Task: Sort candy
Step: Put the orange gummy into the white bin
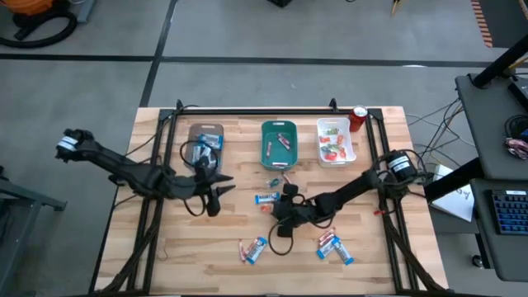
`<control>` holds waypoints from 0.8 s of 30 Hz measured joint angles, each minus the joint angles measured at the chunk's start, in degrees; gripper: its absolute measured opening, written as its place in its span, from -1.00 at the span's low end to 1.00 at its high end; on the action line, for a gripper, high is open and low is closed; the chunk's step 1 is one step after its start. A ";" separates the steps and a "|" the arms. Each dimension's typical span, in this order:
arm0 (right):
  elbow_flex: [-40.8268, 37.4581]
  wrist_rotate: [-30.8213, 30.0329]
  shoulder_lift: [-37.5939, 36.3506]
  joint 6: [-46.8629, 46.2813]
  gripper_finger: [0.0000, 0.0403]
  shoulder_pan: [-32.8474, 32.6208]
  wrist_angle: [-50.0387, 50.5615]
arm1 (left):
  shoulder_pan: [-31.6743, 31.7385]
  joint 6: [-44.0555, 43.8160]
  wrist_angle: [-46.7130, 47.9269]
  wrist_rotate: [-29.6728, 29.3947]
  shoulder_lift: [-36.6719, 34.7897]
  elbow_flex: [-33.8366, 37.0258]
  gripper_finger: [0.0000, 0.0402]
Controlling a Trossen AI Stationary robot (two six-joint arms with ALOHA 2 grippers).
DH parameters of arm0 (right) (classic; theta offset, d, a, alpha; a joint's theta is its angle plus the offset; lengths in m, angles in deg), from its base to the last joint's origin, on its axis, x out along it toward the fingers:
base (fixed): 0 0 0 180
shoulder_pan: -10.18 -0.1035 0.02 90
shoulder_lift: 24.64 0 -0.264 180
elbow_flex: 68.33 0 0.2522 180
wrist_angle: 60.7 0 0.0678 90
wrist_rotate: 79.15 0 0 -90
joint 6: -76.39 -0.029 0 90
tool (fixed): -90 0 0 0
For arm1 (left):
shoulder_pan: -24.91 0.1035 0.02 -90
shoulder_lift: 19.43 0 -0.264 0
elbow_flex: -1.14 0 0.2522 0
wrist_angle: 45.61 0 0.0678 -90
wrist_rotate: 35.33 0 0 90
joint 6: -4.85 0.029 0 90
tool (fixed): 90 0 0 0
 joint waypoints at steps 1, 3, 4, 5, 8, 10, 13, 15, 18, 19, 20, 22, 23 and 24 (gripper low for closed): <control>0.00 0.00 0.03 -0.44 -0.13 0.32 0.05 | -0.37 -0.23 -0.33 -0.02 0.68 0.00 -0.44; 0.00 0.54 0.12 -0.61 -0.13 0.78 0.29 | -0.79 -0.62 -1.34 -0.09 2.23 0.00 -0.44; 0.00 1.01 0.30 -0.65 -0.13 1.03 0.20 | -0.91 -0.65 -1.76 -0.07 2.87 0.00 -0.44; 0.00 1.56 0.44 -0.94 -0.13 1.17 0.24 | -1.09 -0.65 -1.91 -0.08 3.45 0.00 -0.44; 0.00 3.00 1.31 -2.37 -0.14 1.36 0.22 | -1.17 -0.63 -3.44 -0.51 5.05 -0.04 -0.44; 0.15 3.17 2.11 -2.93 -0.18 1.34 -0.19 | -1.17 -0.60 -4.75 -1.54 5.98 -0.04 -0.44; 0.30 3.13 3.31 -4.35 -0.28 1.34 -0.58 | -1.17 0.06 -6.15 -2.10 6.85 -0.07 -0.44; 0.31 3.48 3.58 -5.25 -0.36 1.33 -0.51 | -1.17 0.11 -6.32 -2.10 7.25 -0.07 -0.44; 0.31 3.80 3.61 -5.33 -0.50 1.30 -0.38 | -1.17 0.04 -6.41 -2.10 7.58 -0.10 -0.44; 0.28 3.96 3.49 -5.32 -0.55 1.30 -0.30 | -1.17 0.03 -6.40 -2.10 7.68 -0.11 -0.44; 0.24 4.03 3.45 -5.31 -0.60 1.30 -0.25 | -1.20 0.00 -6.36 -2.10 7.84 -0.11 -0.44; 0.22 4.05 3.22 -5.08 -0.72 1.30 -0.17 | -1.25 -0.42 -6.36 -2.56 7.96 -0.11 -0.44; 0.15 4.02 3.20 -5.04 -0.77 1.30 -0.18 | -1.26 -0.63 -6.38 -2.92 8.00 -0.11 -0.44; 0.15 4.01 3.20 -4.97 -0.83 1.30 -0.23 | -1.26 -0.86 -6.38 -3.08 8.02 -0.11 -0.44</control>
